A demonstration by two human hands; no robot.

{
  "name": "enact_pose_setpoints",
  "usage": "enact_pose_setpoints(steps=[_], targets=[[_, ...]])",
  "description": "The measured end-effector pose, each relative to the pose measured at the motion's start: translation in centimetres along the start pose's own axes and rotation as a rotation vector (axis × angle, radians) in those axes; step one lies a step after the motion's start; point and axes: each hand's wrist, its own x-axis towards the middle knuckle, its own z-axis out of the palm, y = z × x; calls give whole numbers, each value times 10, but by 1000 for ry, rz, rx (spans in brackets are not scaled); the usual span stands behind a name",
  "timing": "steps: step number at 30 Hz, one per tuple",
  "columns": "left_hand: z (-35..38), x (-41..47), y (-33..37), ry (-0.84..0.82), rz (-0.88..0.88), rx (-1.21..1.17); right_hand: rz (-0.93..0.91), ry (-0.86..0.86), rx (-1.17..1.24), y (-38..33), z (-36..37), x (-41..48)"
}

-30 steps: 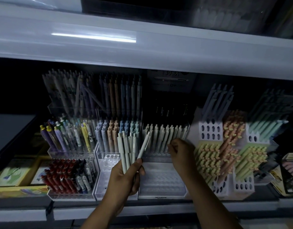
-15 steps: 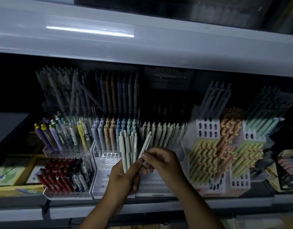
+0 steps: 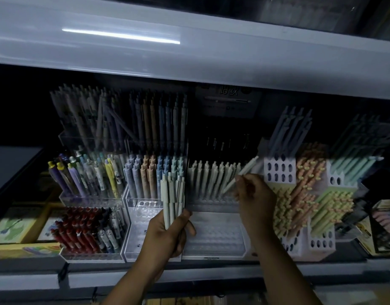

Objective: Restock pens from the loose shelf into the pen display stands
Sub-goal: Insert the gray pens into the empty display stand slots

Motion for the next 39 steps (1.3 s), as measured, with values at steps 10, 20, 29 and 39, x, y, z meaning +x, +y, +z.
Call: enact_pose_setpoints(steps=[10,20,29,39], targets=[[2,-3,-1,1,-8,-19,-130,-12,-276,38,18,4],[-1,-2,-2,10,5,-9,-104,-75,-423,47,24,5],[-2,-5,2,12,18,11,-105,-103,-537,46,28,9],[-4,-4,4,14,19,28,-69,-92,-472,38,26,9]])
